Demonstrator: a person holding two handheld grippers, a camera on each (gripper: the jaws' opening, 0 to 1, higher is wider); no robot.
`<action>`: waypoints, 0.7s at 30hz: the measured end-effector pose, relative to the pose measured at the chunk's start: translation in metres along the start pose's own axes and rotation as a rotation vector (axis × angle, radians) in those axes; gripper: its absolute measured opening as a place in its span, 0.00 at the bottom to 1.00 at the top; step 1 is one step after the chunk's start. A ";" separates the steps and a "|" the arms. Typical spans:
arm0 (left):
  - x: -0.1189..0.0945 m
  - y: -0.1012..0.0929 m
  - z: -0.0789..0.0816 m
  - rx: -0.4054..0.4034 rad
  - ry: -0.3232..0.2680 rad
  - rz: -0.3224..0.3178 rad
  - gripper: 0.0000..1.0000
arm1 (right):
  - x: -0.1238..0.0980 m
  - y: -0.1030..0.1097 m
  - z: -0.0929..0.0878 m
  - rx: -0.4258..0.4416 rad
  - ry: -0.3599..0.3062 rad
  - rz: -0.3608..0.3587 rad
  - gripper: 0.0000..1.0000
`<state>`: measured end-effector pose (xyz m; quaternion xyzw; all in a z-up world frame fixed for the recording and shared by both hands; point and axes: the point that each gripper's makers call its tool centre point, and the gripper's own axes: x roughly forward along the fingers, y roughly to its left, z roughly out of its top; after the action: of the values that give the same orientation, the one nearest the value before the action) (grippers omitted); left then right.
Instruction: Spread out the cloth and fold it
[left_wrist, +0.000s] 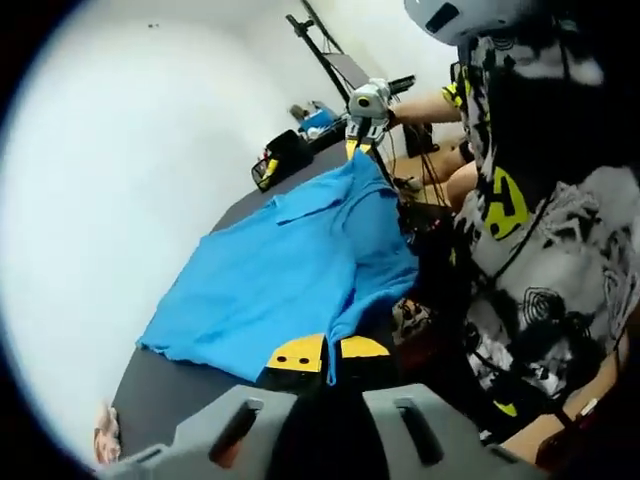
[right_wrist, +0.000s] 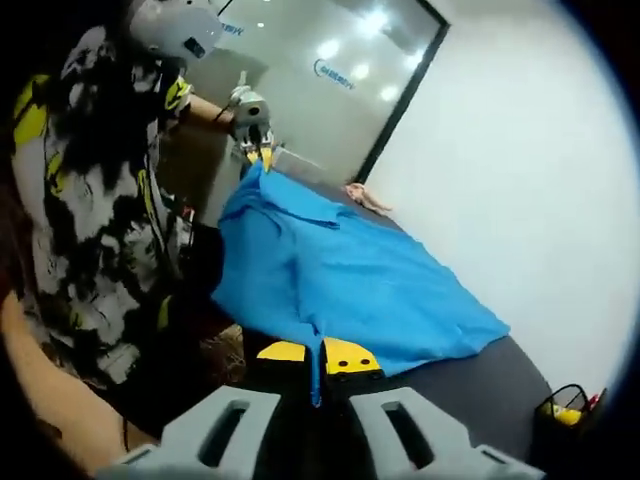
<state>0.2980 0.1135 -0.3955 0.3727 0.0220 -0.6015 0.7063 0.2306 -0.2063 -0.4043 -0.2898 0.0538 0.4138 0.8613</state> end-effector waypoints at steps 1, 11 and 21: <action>-0.003 0.000 -0.002 0.025 0.027 0.004 0.00 | -0.002 0.000 0.001 -0.010 0.008 -0.001 0.01; -0.028 0.006 0.028 0.023 -0.017 0.040 0.00 | -0.027 0.002 0.039 0.024 -0.109 -0.022 0.01; -0.068 0.014 0.065 -0.076 -0.109 0.051 0.00 | -0.054 0.007 0.085 0.029 -0.176 -0.013 0.01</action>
<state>0.2647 0.1345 -0.3092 0.3128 -0.0032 -0.6014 0.7351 0.1774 -0.1934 -0.3190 -0.2402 -0.0181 0.4314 0.8694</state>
